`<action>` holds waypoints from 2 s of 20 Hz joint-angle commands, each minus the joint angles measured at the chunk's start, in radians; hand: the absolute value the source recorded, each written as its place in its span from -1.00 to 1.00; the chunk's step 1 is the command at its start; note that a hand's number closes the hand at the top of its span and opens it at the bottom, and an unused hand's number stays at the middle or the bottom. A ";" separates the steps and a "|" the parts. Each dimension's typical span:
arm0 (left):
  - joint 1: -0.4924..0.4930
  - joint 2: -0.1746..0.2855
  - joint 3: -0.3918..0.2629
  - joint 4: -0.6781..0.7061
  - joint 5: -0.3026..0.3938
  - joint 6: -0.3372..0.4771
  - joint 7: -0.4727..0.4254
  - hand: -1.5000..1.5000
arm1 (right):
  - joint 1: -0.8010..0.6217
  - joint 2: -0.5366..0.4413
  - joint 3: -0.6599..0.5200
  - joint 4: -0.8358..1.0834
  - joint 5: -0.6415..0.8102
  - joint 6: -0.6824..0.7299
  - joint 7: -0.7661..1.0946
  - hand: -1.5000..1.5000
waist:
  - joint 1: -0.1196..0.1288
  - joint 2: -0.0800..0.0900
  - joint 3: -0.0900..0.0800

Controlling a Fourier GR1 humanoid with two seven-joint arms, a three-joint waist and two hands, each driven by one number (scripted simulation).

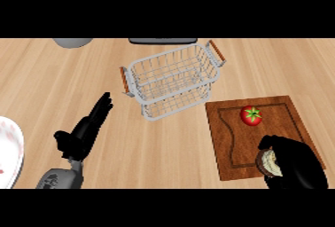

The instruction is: Pick the cupcake from the cutting board and place it in the tiered basket

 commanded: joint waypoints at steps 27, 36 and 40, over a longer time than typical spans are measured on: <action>-0.040 -0.018 0.027 0.056 -0.035 -0.014 -0.013 0.00 | -0.813 -0.203 -0.502 0.826 -0.571 0.389 -0.870 1.00 | 0.010 0.001 0.002; -0.041 -0.051 0.015 0.004 -0.041 0.006 0.025 0.00 | -1.125 -0.113 -0.516 0.730 -0.681 0.544 -0.479 1.00 | 0.011 -0.002 0.001; -0.032 -0.031 0.025 0.012 -0.035 -0.025 0.015 0.00 | -1.229 -0.018 -0.495 0.741 -0.684 0.490 -0.334 1.00 | 0.015 0.001 0.002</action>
